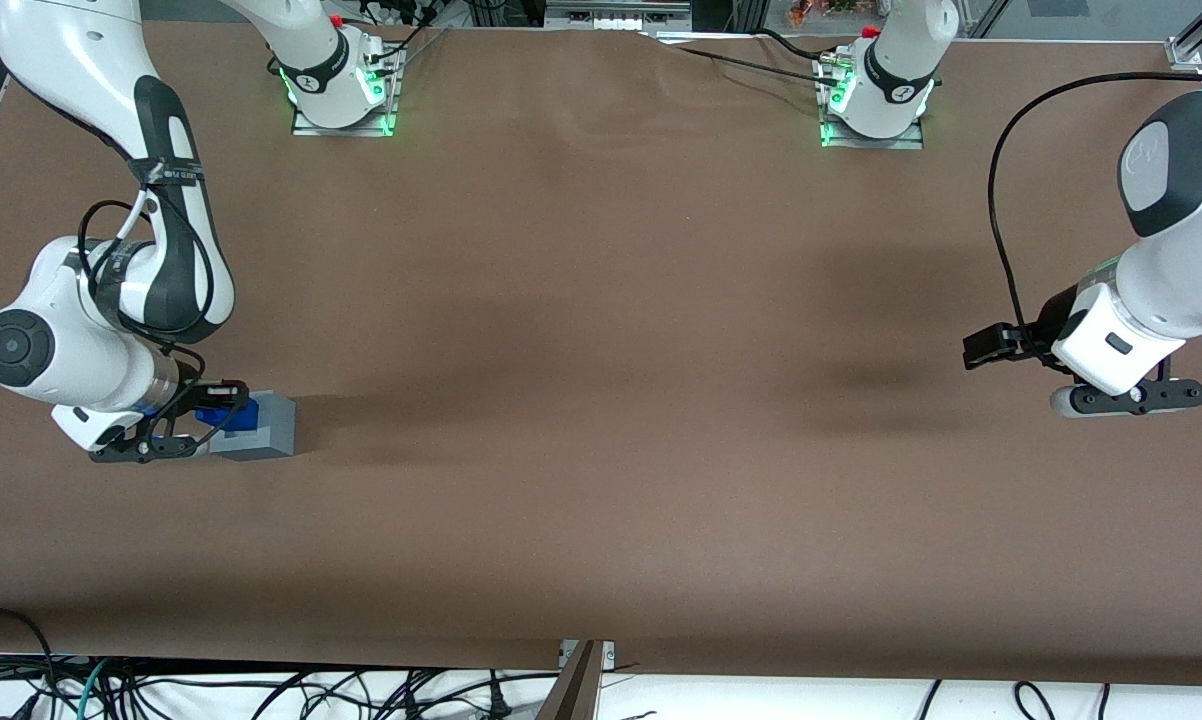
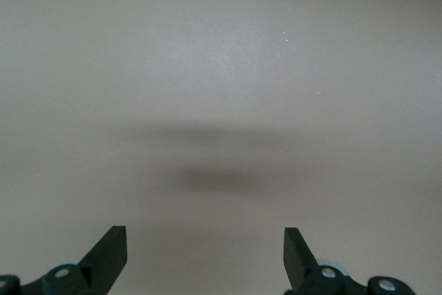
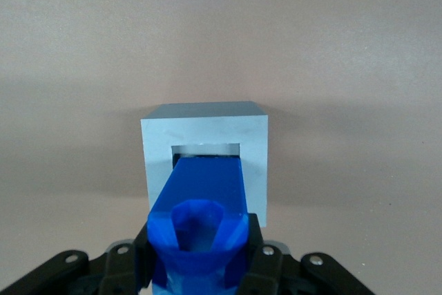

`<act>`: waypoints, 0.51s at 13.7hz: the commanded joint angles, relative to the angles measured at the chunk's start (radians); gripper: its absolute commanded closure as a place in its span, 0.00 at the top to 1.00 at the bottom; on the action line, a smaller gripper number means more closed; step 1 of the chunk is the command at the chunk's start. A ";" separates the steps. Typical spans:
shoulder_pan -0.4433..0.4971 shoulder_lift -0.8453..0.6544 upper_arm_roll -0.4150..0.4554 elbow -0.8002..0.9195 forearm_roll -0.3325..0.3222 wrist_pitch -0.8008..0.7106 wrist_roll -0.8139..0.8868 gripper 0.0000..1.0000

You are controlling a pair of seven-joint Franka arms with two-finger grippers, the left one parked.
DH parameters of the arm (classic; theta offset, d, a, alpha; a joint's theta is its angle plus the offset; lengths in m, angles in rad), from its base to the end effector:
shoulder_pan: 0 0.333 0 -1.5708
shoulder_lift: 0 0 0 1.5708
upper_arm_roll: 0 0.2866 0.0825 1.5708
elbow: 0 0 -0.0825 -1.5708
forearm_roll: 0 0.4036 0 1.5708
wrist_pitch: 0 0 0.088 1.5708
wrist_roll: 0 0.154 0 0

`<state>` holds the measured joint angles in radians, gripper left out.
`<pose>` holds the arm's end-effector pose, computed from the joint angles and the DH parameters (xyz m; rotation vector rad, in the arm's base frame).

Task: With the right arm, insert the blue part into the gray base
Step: 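Push the blue block down into the gray base's hole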

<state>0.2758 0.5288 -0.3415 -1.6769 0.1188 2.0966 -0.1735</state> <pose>0.6635 -0.0232 0.2205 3.0749 0.1242 -0.1296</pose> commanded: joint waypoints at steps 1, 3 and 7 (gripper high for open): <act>-0.012 0.033 0.007 0.022 0.013 0.014 -0.024 0.19; -0.012 0.034 0.007 0.022 0.013 0.014 -0.024 0.20; -0.009 0.039 0.009 0.022 0.010 0.029 -0.024 0.19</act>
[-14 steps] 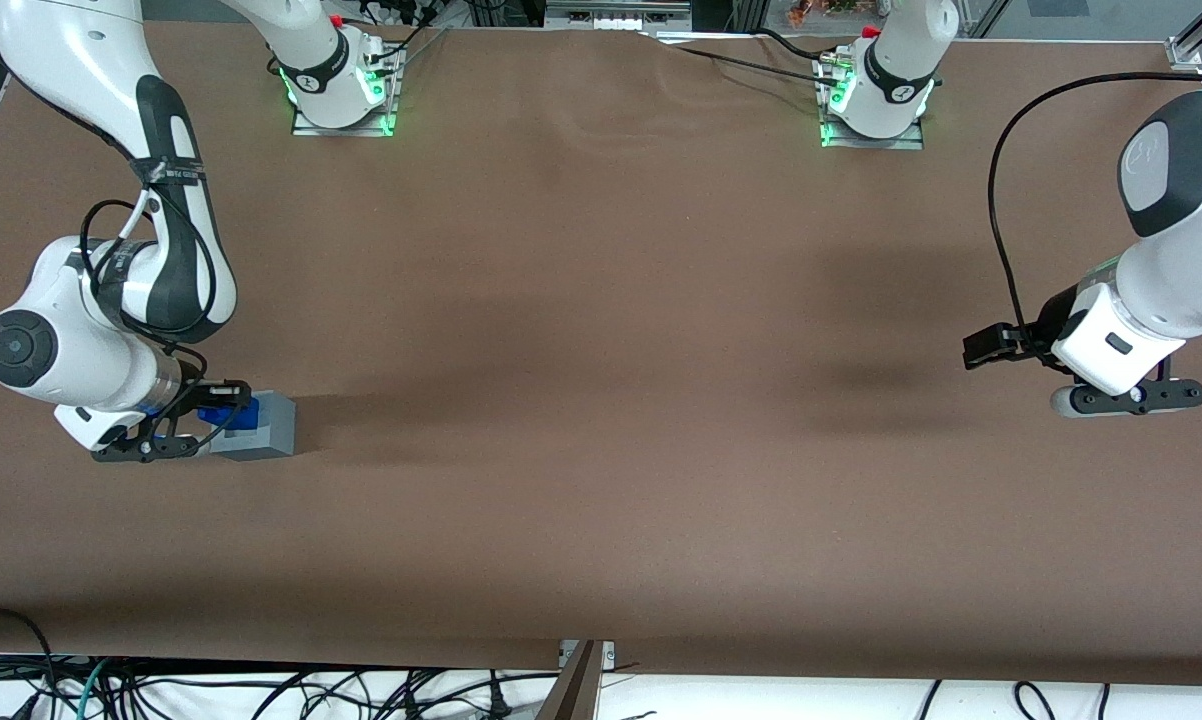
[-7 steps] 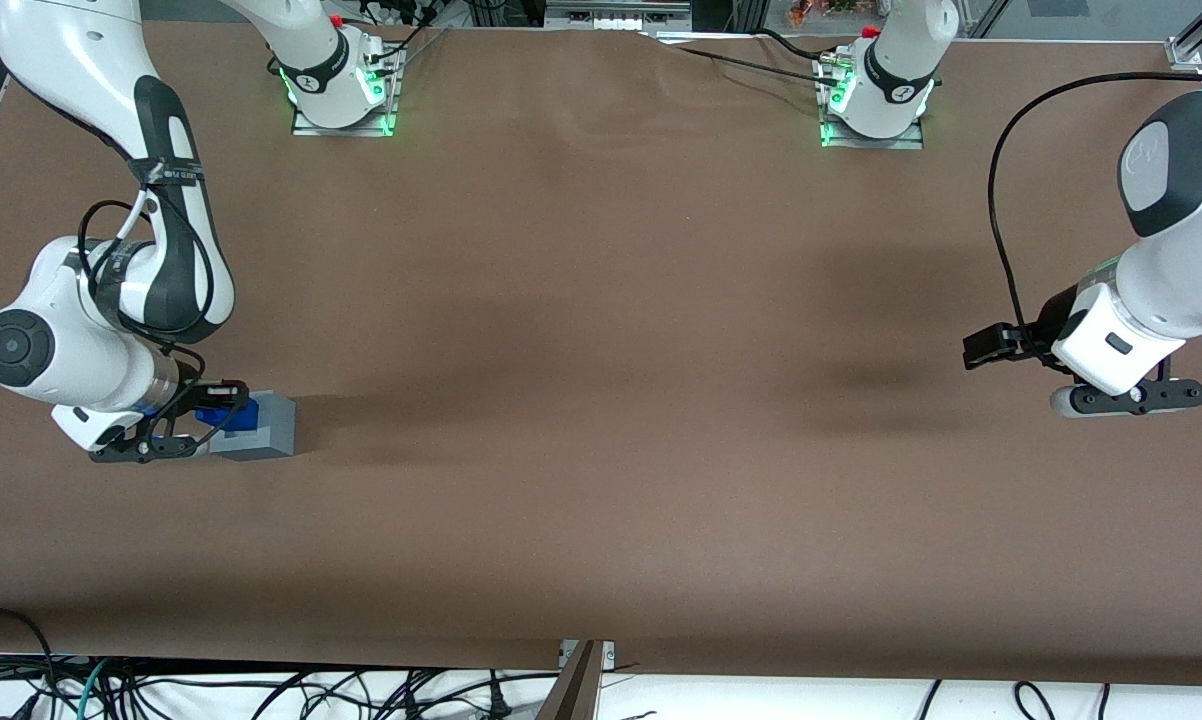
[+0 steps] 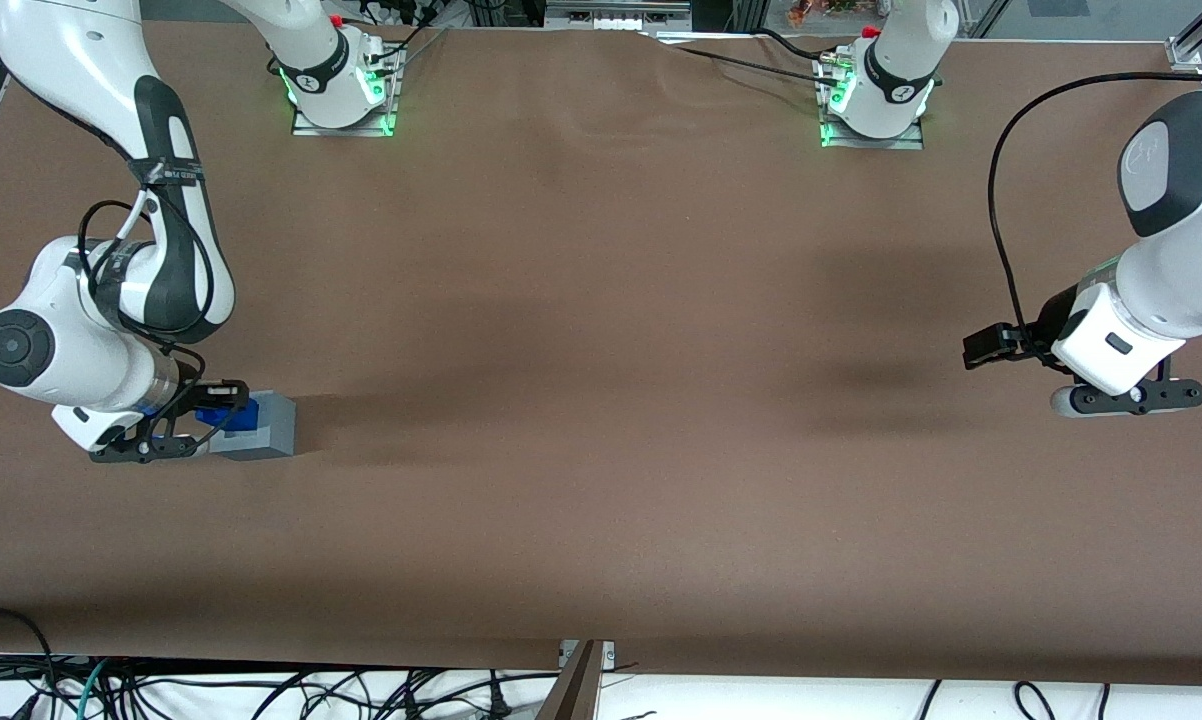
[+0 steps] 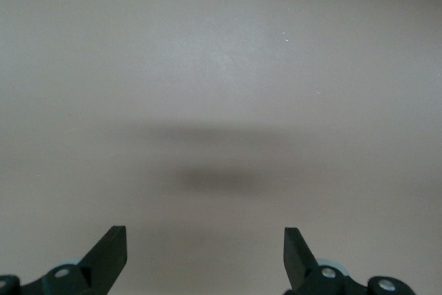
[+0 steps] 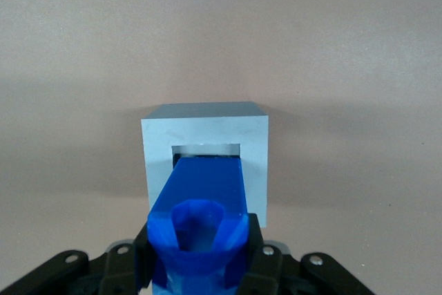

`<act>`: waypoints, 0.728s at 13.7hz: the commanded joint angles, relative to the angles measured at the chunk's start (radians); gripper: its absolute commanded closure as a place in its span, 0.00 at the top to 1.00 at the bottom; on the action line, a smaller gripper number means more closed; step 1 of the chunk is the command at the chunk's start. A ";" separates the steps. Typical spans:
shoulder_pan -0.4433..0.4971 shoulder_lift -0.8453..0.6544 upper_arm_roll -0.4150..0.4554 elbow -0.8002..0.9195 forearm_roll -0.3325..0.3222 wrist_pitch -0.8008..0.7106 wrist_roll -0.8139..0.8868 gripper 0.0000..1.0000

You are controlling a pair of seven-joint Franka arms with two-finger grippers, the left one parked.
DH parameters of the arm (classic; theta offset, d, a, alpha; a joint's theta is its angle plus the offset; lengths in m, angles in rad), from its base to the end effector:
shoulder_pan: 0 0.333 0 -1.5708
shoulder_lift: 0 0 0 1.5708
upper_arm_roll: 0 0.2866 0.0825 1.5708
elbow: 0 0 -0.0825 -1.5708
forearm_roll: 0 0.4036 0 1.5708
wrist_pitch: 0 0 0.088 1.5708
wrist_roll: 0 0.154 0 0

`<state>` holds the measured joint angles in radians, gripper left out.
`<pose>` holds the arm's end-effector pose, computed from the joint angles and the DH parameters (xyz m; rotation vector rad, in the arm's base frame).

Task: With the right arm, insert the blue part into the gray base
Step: 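Push the blue block down into the gray base's hole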

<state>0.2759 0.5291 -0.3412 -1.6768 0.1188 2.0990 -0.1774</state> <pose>0.6639 -0.0229 0.2205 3.0746 0.1310 -0.1264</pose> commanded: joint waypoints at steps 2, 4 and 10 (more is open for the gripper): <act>-0.009 0.040 0.008 0.022 0.010 0.030 -0.022 0.19; -0.007 0.040 0.008 0.022 0.012 0.035 -0.024 0.19; -0.006 0.048 0.008 0.022 0.013 0.038 -0.024 0.78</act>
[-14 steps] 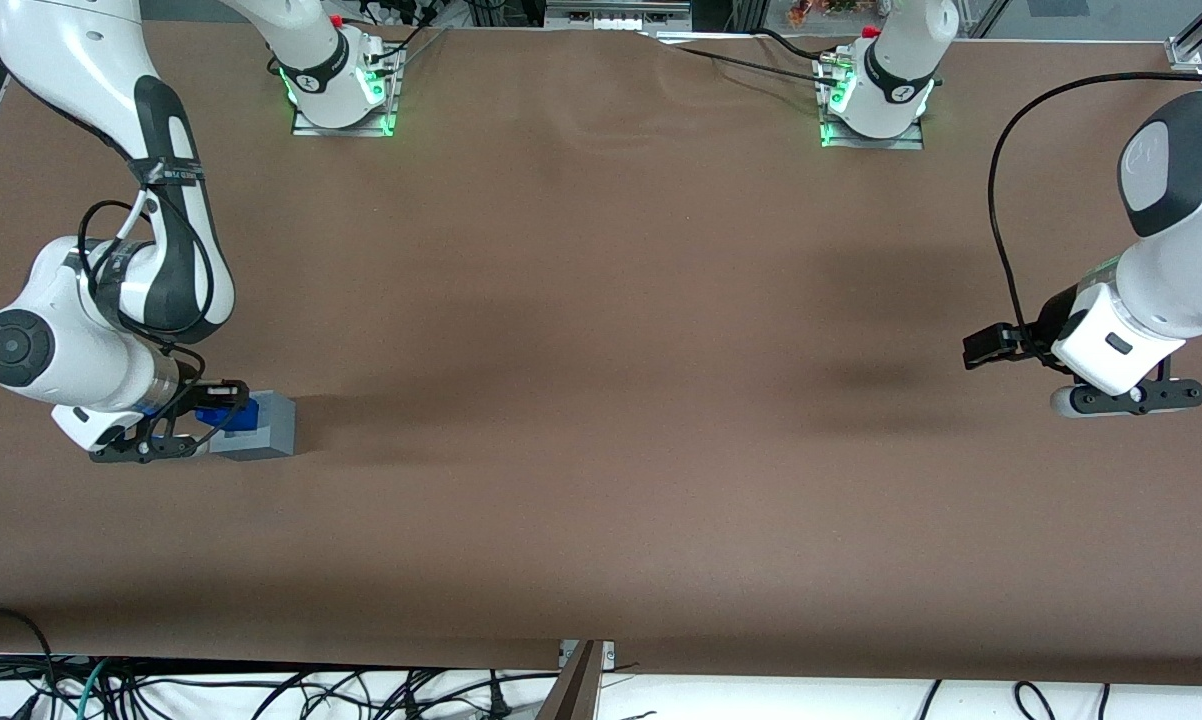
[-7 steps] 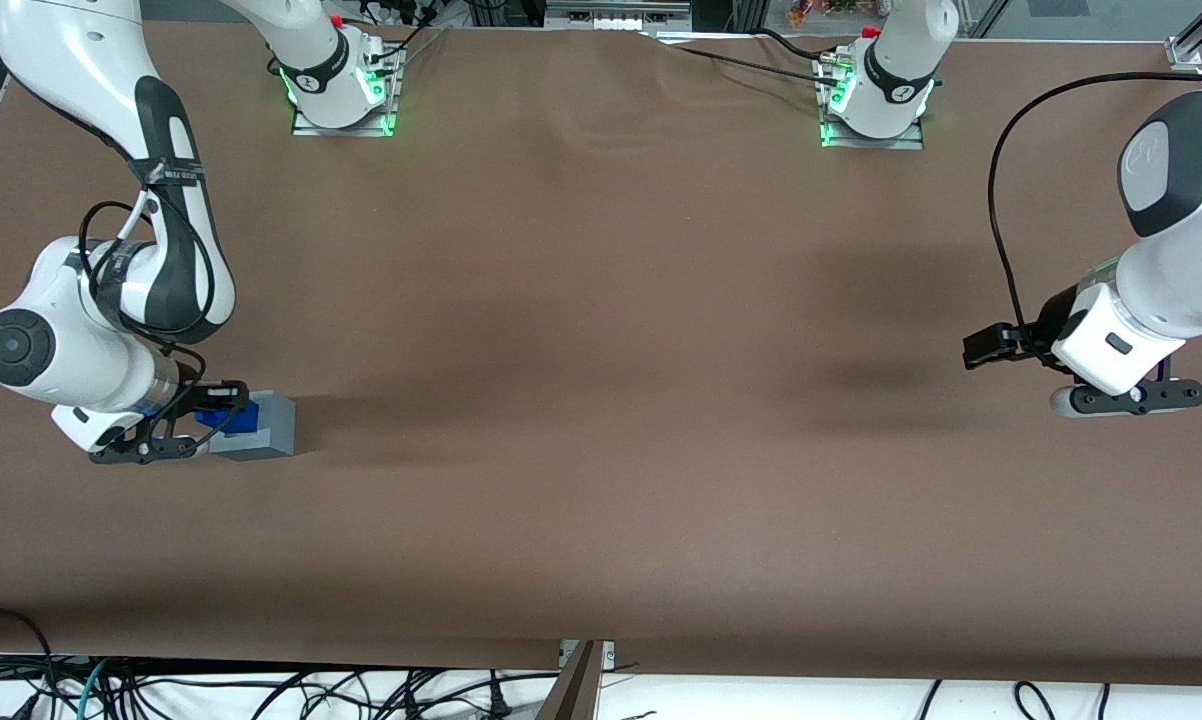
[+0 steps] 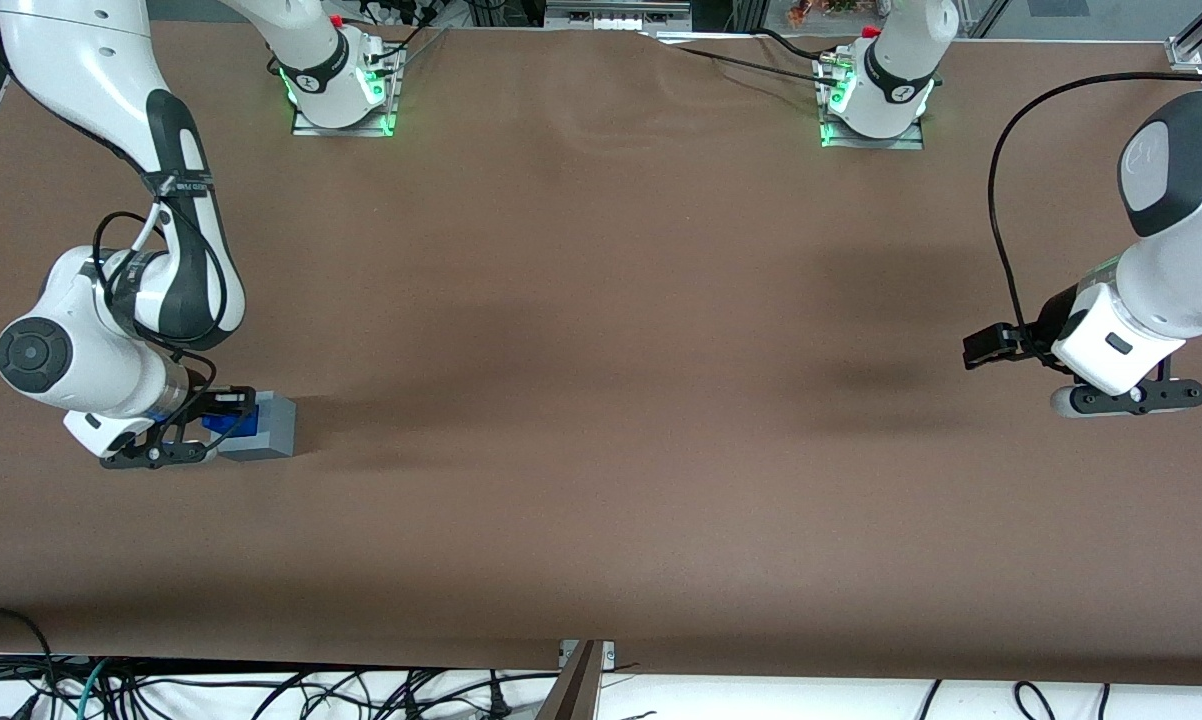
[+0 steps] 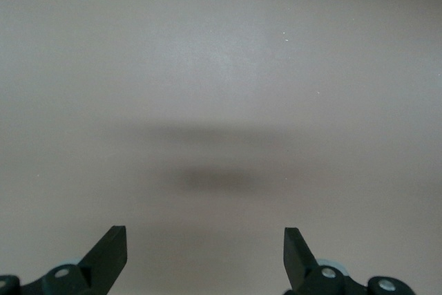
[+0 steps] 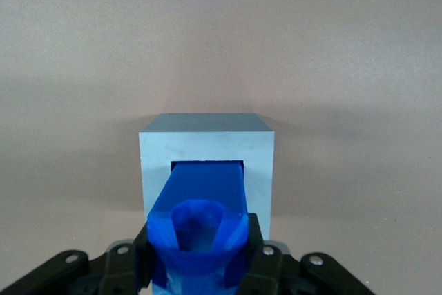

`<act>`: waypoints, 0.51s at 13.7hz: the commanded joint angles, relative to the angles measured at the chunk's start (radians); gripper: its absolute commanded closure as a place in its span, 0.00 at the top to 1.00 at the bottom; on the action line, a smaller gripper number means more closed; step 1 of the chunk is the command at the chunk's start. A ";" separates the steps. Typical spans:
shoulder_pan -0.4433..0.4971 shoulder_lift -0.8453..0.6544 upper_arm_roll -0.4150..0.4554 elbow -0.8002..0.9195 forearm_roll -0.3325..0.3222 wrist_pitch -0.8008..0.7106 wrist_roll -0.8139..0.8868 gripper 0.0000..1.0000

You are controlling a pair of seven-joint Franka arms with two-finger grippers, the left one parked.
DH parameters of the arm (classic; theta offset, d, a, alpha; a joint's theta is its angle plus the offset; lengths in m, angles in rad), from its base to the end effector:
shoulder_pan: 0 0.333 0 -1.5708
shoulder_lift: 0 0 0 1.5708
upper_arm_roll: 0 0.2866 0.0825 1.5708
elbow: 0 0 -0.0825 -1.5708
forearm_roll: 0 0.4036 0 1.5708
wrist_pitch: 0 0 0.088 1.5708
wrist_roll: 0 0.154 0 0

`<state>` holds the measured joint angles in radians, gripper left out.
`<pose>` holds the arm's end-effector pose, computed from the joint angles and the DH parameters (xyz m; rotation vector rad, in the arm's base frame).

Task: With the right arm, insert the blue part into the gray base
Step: 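Push the blue block down into the gray base's hole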

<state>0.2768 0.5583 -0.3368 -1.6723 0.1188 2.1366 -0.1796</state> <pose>0.6680 -0.0205 0.2064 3.0649 0.1454 -0.1063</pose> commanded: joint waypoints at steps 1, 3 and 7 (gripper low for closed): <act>-0.008 0.020 0.004 0.017 0.016 0.002 -0.021 0.99; -0.010 0.018 0.004 0.017 0.016 0.000 -0.021 1.00; -0.005 0.003 0.004 0.020 0.016 -0.007 -0.023 1.00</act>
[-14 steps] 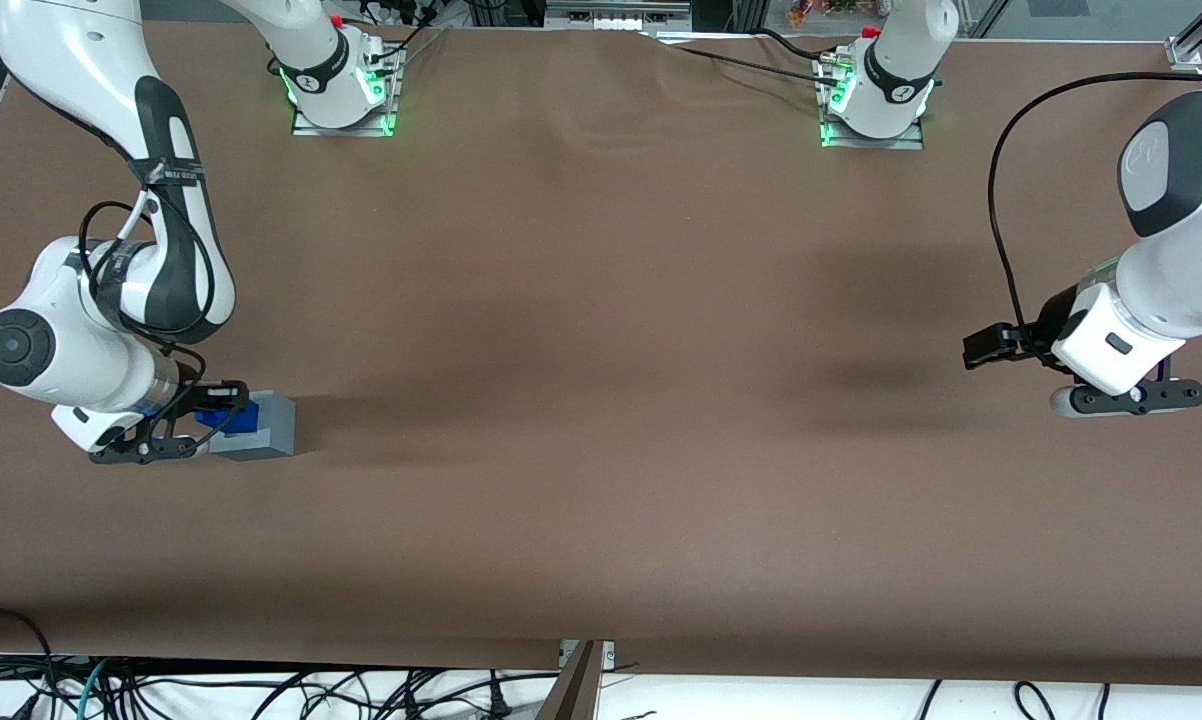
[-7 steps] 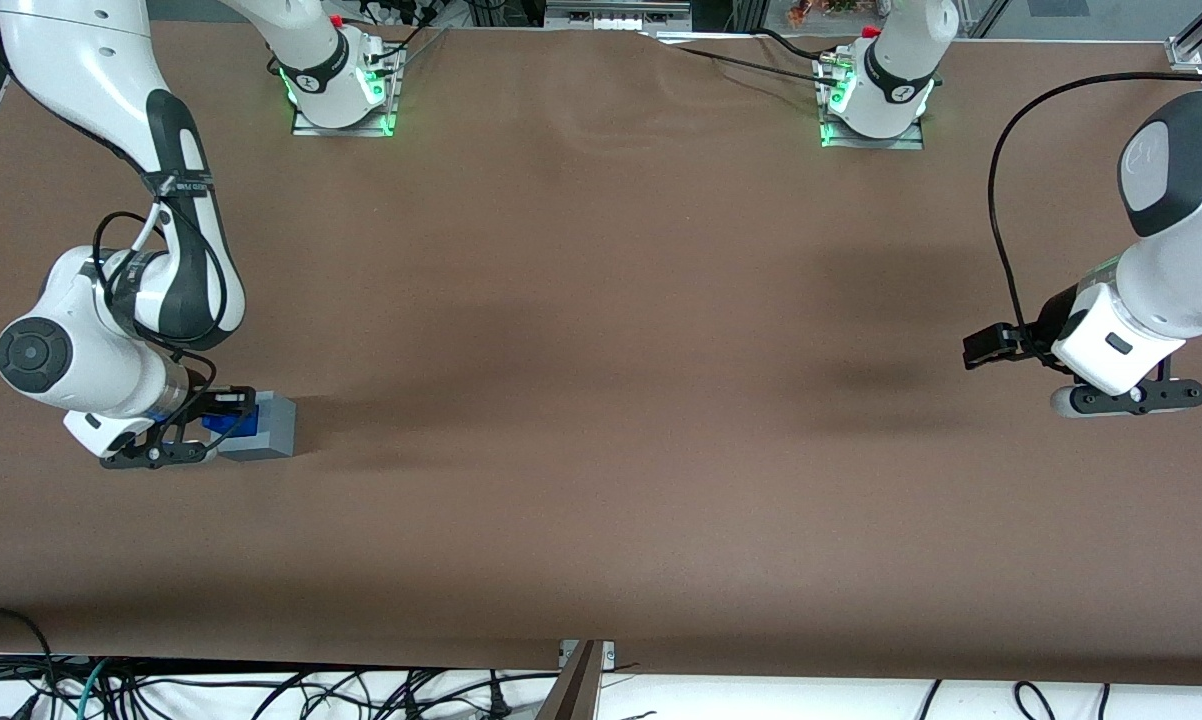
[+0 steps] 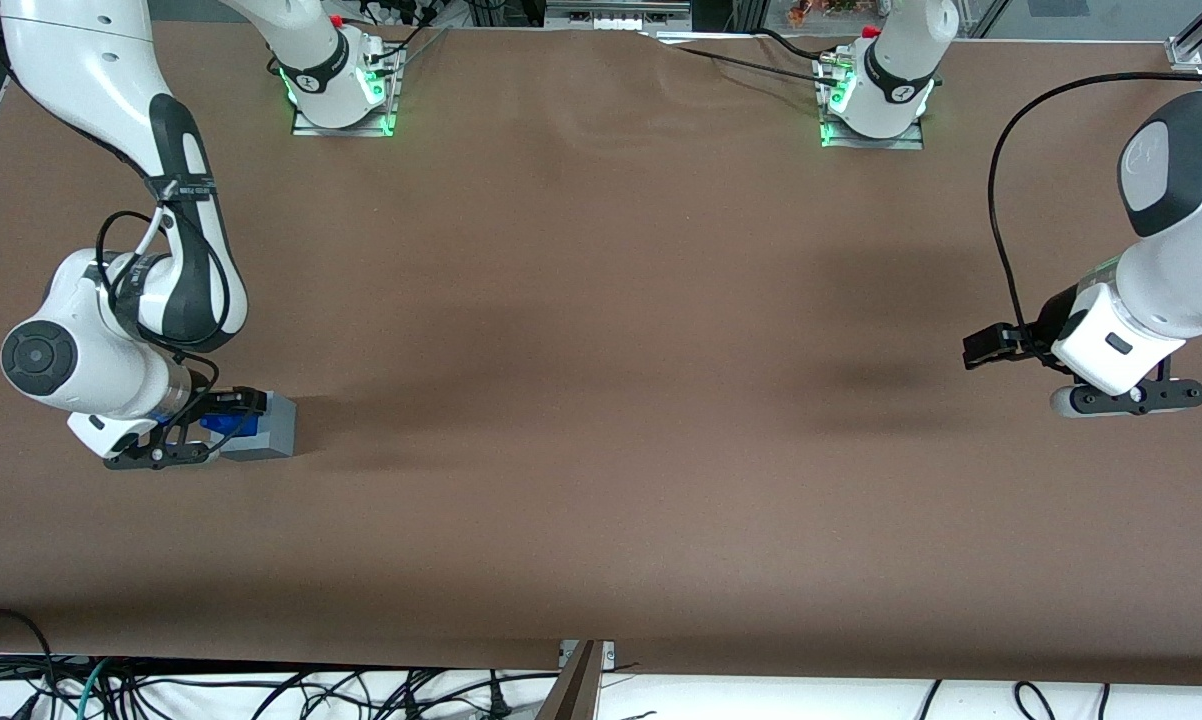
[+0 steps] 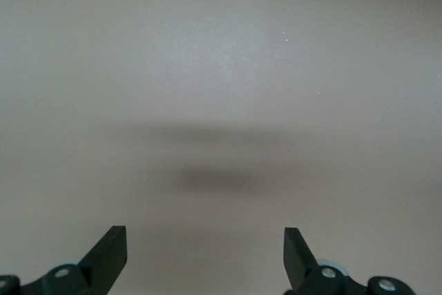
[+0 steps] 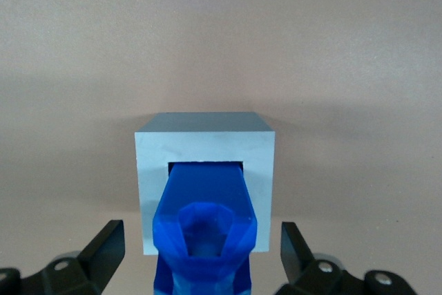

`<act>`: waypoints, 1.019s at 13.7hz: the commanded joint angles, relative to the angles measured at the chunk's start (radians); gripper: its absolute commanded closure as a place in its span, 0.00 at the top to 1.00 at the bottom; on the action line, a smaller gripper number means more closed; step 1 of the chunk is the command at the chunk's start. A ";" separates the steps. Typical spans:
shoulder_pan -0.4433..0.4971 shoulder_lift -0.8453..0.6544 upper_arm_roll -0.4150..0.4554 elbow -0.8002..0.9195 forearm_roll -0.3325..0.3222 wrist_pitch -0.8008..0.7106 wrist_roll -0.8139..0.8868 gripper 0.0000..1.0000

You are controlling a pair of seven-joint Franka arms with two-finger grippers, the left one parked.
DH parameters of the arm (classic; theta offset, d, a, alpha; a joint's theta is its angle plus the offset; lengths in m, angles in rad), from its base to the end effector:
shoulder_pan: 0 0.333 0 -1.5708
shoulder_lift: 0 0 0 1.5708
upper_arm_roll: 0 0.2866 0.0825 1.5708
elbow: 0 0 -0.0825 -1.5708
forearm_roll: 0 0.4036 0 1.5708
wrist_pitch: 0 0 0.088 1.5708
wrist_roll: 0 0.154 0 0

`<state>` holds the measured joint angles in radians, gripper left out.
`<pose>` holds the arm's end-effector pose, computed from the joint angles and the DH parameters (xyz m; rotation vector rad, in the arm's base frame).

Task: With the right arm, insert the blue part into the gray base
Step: 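Open the right gripper and raise it away from the base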

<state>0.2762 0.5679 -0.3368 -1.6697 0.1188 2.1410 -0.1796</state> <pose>0.6684 -0.0211 0.2018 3.0618 0.1456 -0.1100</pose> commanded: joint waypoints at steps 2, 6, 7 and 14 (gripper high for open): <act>-0.003 -0.049 0.004 0.018 0.018 -0.036 -0.024 1.00; 0.000 -0.204 0.007 0.019 0.009 -0.203 -0.021 1.00; 0.004 -0.250 0.009 0.019 0.009 -0.260 -0.021 1.00; 0.053 -0.339 0.032 0.246 -0.047 -0.644 0.035 1.00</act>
<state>0.3186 0.2144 -0.3179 -1.4845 0.0914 1.5593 -0.1684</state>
